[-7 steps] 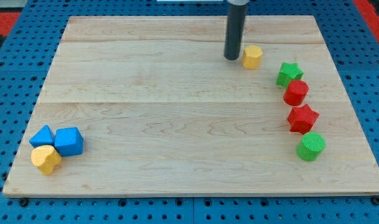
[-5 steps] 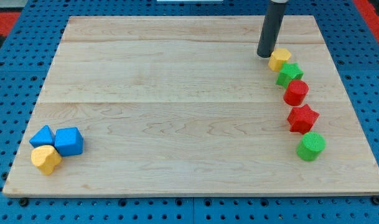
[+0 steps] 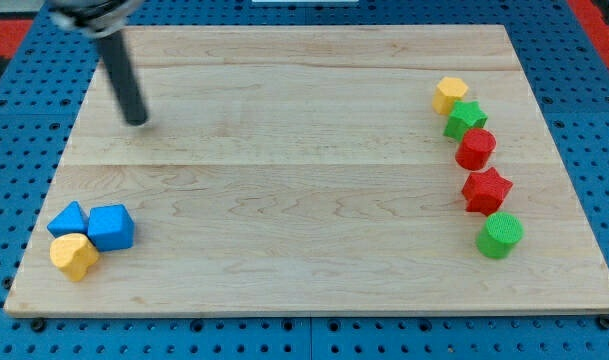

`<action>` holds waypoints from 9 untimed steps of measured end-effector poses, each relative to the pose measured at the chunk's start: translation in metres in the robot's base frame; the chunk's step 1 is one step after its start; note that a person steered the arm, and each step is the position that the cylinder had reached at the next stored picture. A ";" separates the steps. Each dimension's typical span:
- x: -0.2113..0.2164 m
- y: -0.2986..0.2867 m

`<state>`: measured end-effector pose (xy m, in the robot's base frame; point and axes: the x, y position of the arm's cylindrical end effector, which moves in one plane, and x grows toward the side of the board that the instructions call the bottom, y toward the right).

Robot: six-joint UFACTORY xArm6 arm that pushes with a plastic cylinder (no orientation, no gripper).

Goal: Move the blue cube towards top left

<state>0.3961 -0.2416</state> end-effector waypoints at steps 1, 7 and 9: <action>0.050 -0.060; 0.170 0.019; 0.138 0.058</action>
<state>0.5338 -0.1835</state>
